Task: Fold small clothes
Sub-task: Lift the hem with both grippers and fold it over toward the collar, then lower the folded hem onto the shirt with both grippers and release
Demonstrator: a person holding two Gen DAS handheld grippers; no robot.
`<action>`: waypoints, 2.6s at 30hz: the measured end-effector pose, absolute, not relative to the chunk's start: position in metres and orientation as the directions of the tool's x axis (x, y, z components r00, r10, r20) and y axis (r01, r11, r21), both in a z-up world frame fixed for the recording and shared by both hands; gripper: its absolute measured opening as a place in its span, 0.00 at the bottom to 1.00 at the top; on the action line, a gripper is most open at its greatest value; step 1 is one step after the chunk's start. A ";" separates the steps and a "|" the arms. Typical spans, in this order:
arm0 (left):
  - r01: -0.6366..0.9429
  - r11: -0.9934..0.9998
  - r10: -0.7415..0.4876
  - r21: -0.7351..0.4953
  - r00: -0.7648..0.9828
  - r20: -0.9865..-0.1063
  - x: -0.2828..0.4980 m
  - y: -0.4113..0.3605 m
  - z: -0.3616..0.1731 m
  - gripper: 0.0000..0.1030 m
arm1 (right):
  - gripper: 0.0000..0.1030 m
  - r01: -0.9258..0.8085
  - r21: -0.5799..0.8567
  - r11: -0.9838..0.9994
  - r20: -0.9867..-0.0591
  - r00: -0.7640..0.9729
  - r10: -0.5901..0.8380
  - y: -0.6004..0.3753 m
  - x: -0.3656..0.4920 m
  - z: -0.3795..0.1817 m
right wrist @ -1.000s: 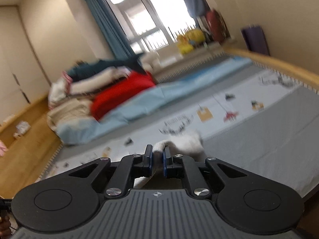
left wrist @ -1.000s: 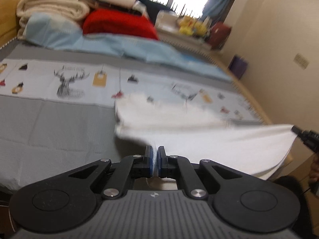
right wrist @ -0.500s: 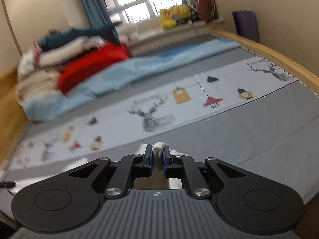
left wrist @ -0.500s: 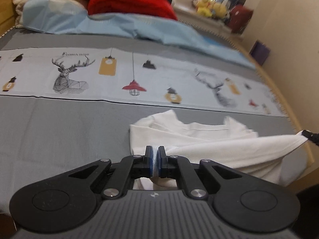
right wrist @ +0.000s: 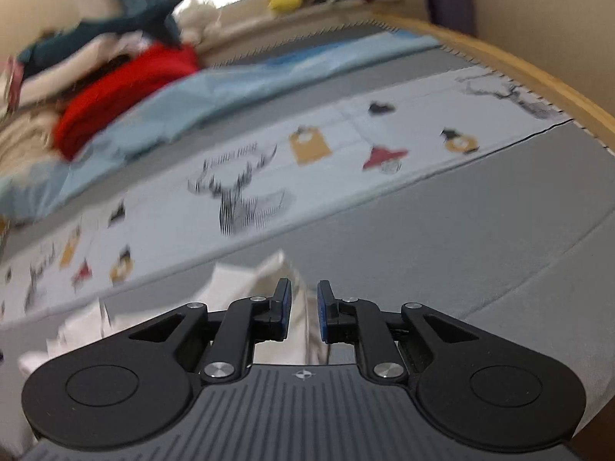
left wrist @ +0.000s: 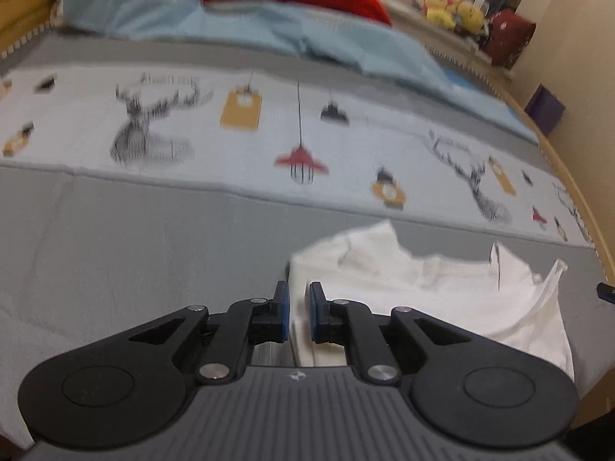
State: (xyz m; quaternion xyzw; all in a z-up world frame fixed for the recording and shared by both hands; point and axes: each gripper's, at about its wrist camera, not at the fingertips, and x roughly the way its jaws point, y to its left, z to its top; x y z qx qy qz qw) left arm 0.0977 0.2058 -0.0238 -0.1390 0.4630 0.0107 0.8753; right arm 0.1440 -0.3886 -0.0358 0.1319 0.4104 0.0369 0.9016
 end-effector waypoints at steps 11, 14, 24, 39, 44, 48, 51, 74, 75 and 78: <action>-0.094 0.985 -0.092 -0.146 0.430 -0.898 0.120 0.179 -0.069 0.21 | 0.25 -0.028 0.172 0.985 -0.812 0.562 0.158 -0.366 0.184 -0.074; -0.066 0.991 -0.082 -0.120 0.415 -0.906 0.130 0.168 -0.074 0.21 | 0.25 -0.062 0.172 0.983 -0.813 0.554 0.178 -0.358 0.201 -0.082; -0.098 0.983 -0.093 -0.154 0.459 -0.884 0.174 0.162 -0.078 0.24 | 0.26 -0.085 0.156 0.984 -0.817 0.549 0.177 -0.338 0.243 -0.102; -0.081 0.995 -0.003 -0.054 0.526 -0.851 0.196 0.161 -0.078 0.04 | 0.07 0.027 0.304 0.952 -0.723 0.657 0.212 -0.355 0.256 -0.087; -0.175 0.983 0.068 -0.050 0.604 -0.794 0.196 0.172 -0.065 0.04 | 0.07 0.106 0.322 0.941 -0.691 0.706 0.157 -0.361 0.261 -0.080; -0.152 0.988 0.081 -0.016 0.608 -0.790 0.202 0.162 -0.066 0.05 | 0.09 0.120 0.288 0.950 -0.709 0.693 0.127 -0.351 0.269 -0.085; -0.193 0.981 0.089 -0.025 0.558 -0.825 0.207 0.168 -0.071 0.11 | 0.18 0.145 0.258 0.955 -0.753 0.650 0.105 -0.345 0.275 -0.091; 0.218 0.962 -0.201 -0.167 0.143 -0.969 0.097 0.157 -0.089 0.25 | 0.29 -0.225 0.293 0.929 -0.922 0.192 0.337 -0.374 0.155 -0.094; 0.224 0.960 -0.201 -0.168 0.135 -0.970 0.094 0.158 -0.089 0.25 | 0.29 -0.218 0.293 0.931 -0.926 0.178 0.333 -0.376 0.156 -0.094; 0.255 0.952 -0.203 -0.169 0.112 -0.973 0.087 0.155 -0.090 0.23 | 0.29 -0.222 0.288 0.932 -0.938 0.129 0.320 -0.378 0.151 -0.096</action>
